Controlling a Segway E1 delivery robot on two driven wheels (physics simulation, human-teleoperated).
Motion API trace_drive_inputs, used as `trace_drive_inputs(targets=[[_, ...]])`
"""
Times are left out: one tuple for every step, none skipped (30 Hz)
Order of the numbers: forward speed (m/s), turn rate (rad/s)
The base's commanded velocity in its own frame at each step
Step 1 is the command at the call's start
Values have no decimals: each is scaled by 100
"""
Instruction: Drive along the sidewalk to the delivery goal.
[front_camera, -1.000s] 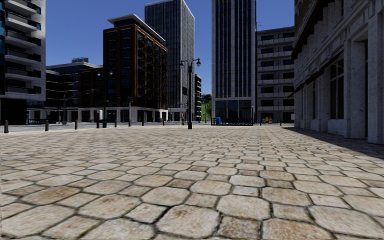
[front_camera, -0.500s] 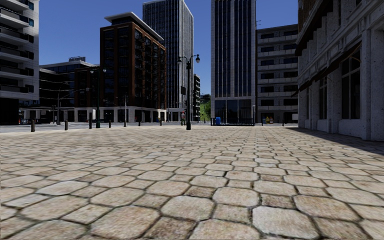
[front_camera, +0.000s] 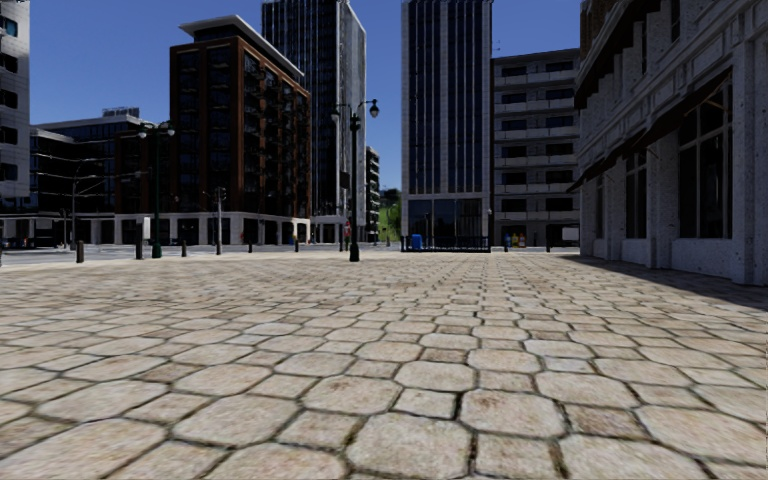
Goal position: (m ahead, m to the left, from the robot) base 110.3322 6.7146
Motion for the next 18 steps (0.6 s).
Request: trace_drive_inputs(targets=[[200,-25],[200,-25],[200,-25],[200,-25],[200,-25],[200,-25],[200,-25],[200,-13],[200,0],[200,0],[200,0],[200,0],[200,0],[200,0],[200,0],[200,0],[200,0],[200,0]])
